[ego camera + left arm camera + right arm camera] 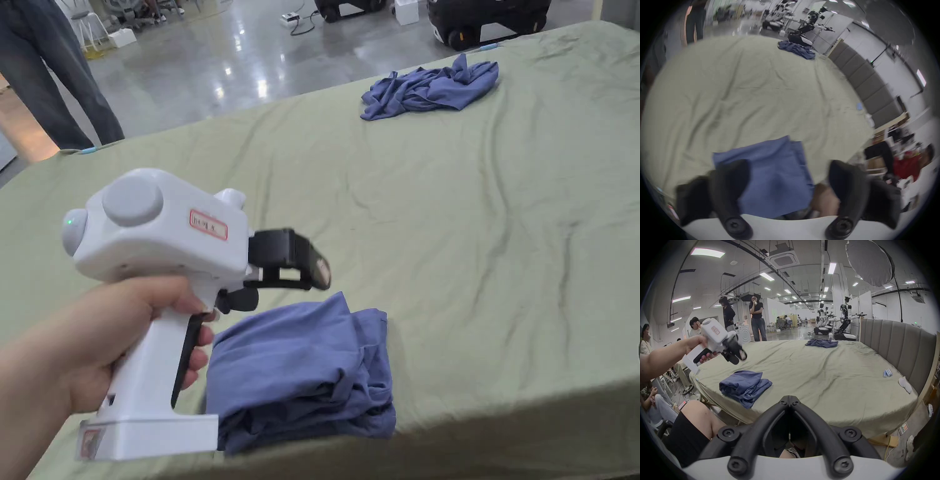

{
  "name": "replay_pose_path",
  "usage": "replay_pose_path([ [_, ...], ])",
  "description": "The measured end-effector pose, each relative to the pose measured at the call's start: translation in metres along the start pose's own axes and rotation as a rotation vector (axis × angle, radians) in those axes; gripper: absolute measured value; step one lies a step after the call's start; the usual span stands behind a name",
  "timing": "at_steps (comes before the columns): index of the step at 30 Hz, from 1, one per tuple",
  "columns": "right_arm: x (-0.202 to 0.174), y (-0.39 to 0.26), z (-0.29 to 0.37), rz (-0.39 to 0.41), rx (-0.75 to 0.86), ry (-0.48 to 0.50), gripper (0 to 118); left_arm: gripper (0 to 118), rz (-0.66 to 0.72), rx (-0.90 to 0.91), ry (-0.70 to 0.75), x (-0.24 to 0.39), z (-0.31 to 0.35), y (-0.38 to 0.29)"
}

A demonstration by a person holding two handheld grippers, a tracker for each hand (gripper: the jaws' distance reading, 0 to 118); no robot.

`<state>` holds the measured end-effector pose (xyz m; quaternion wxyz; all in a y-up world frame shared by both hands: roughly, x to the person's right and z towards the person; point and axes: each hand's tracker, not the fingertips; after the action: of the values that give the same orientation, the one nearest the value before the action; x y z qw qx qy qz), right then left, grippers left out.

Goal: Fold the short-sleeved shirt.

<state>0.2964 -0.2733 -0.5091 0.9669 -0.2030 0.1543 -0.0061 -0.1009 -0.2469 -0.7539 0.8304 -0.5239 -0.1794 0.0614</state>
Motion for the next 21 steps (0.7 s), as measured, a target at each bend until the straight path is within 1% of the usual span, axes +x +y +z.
replay_pose_path([
  [1, 0.000, -0.001, -0.001, -0.005, 0.002, 0.006, 2, 56, -0.034, -0.014, 0.046, 0.004, -0.006, -0.006],
  [2, 0.000, -0.002, -0.002, -0.006, 0.000, 0.009, 2, 0, -0.068, -0.055, 0.095, 0.009, -0.016, -0.014],
  [3, -0.001, -0.002, -0.002, -0.005, 0.000, 0.009, 2, 0, -0.093, -0.076, 0.140, 0.014, -0.027, -0.021],
  [5, -0.004, -0.004, 0.000, 0.010, -0.003, 0.008, 2, 0, -0.174, -0.123, 0.160, 0.020, -0.057, -0.028],
  [7, -0.006, -0.005, 0.002, 0.029, -0.004, 0.006, 2, 0, -0.149, -0.138, 0.151, 0.033, -0.077, -0.035],
  [10, -0.005, -0.005, 0.003, 0.043, -0.020, 0.001, 2, 0, -0.142, -0.136, 0.086, 0.056, -0.101, -0.042],
  [13, -0.008, 0.000, -0.001, 0.060, -0.038, -0.002, 2, 0, -0.074, -0.185, 0.036, 0.062, -0.132, -0.046],
  [14, -0.010, 0.003, -0.004, 0.067, -0.040, 0.003, 2, 0, -0.087, -0.176, 0.024, 0.062, -0.136, -0.045],
  [15, -0.011, 0.006, -0.007, 0.075, -0.041, 0.013, 2, 0, -0.086, -0.171, -0.004, 0.059, -0.134, -0.042],
  [17, -0.018, 0.018, -0.019, 0.096, -0.052, 0.030, 2, 0, 0.024, -0.147, -0.160, 0.054, -0.121, -0.040],
  [18, -0.021, 0.022, -0.027, 0.112, -0.056, 0.045, 2, 0, 0.046, -0.145, -0.244, 0.049, -0.110, -0.039],
  [19, -0.026, 0.031, -0.038, 0.131, -0.057, 0.077, 2, 0, 0.043, -0.085, -0.273, 0.044, -0.092, -0.038],
  [21, -0.041, 0.052, -0.062, 0.138, -0.073, 0.149, 2, 0, -0.016, 0.046, -0.230, 0.031, -0.046, -0.041],
])
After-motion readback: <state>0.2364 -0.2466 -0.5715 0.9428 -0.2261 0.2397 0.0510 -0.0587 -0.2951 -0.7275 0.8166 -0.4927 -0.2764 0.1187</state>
